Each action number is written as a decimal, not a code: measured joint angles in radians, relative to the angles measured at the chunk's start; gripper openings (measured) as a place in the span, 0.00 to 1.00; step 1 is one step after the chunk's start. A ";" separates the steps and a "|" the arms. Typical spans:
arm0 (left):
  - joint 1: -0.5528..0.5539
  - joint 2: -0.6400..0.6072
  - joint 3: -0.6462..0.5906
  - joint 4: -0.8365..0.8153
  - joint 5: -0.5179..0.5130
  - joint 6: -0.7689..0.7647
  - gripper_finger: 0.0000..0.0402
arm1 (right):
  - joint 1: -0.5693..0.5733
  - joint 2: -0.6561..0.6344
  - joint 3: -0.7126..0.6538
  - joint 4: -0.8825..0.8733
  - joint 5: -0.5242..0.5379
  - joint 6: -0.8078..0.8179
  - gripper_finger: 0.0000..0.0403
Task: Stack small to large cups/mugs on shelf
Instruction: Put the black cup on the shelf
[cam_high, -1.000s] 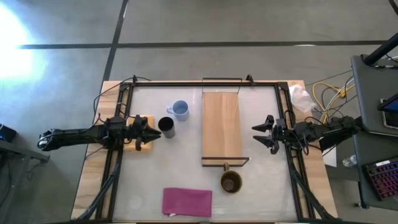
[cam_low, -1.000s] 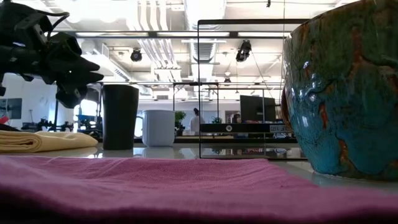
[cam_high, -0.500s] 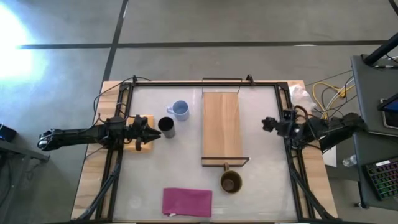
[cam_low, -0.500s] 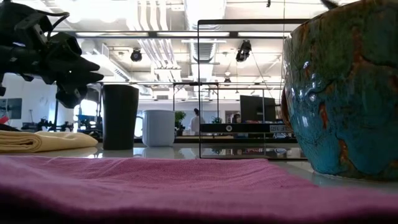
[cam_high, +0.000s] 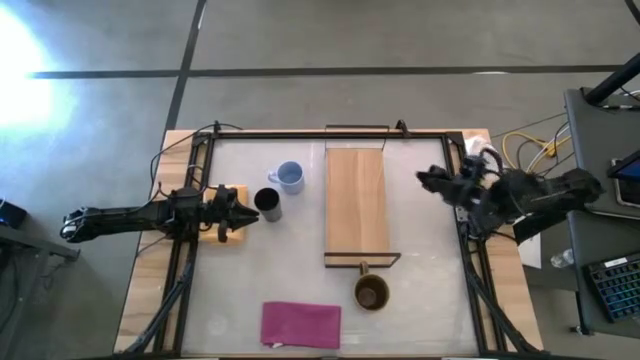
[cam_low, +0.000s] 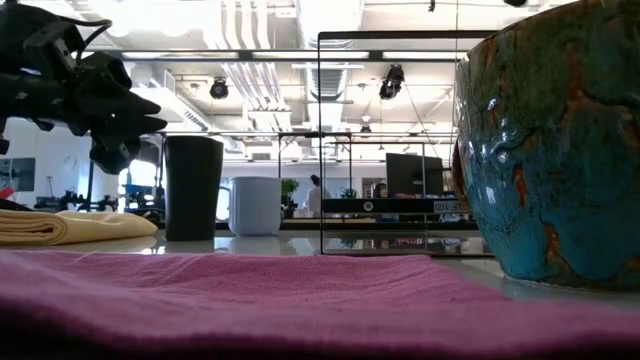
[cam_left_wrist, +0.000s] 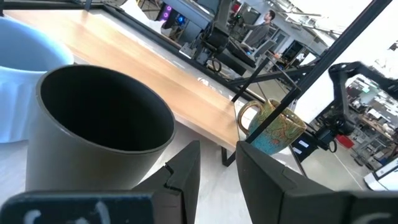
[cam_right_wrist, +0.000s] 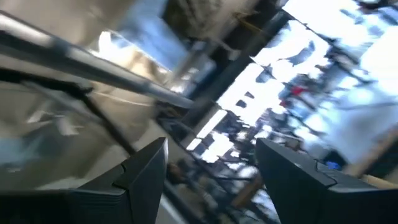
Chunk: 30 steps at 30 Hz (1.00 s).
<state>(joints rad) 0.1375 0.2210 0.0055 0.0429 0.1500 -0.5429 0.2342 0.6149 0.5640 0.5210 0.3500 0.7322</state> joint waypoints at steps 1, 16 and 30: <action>0.000 -0.001 0.000 0.001 0.000 0.000 0.22 | -0.001 0.036 0.062 -0.041 0.044 0.004 0.59; -0.001 0.001 0.000 0.001 0.000 0.000 0.22 | -0.012 0.430 0.789 -0.897 0.135 -0.242 0.59; -0.001 -0.001 0.000 0.001 0.000 0.000 0.22 | -0.171 0.744 0.978 -1.225 -0.417 -0.258 0.59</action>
<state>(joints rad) 0.1368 0.2203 0.0055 0.0440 0.1501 -0.5430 0.0632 1.3587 1.5424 -0.7044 -0.0667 0.4746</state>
